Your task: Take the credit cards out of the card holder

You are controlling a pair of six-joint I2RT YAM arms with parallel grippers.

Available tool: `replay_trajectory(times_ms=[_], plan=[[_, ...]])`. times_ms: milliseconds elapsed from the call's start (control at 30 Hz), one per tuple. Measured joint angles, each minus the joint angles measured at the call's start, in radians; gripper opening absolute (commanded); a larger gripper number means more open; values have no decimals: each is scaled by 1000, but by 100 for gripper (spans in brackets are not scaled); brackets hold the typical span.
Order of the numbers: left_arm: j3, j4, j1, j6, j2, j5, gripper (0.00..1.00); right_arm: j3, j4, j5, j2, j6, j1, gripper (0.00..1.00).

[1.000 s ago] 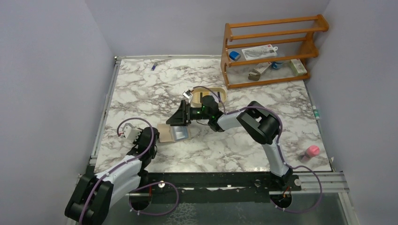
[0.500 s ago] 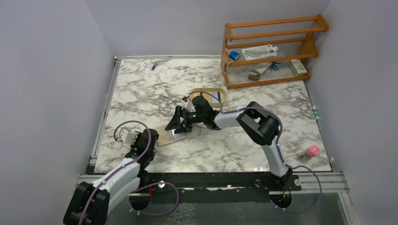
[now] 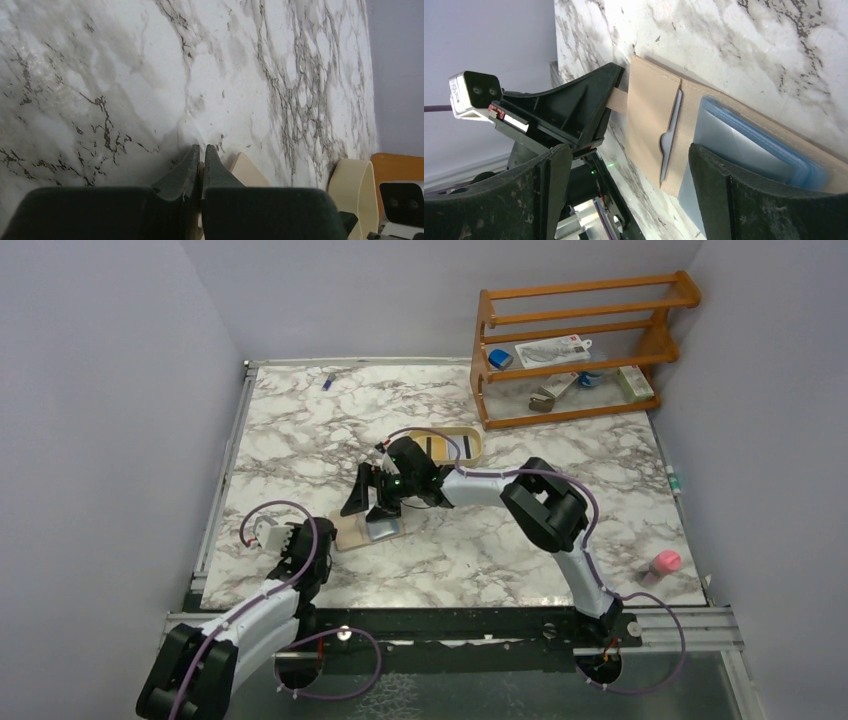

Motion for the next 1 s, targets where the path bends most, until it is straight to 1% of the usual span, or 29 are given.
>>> replay_trajectory(times_ms=[167,367,433,567,767,1000], plan=[[-29,-25,2,-52,-128,42,0,-3,-18,39,0,58,8,91],[-30,-40,2,-103,-289,77,0,-52,58,48,-2,184,12,91],[-30,-55,1,-112,-317,84,0,-63,78,48,-2,214,16,91],[-30,-83,1,-133,-320,94,0,-97,147,47,-2,269,24,91],[-30,-90,2,-146,-274,105,0,-161,343,17,18,367,26,91],[-30,-90,2,-135,-273,105,0,-181,578,-35,75,459,31,90]])
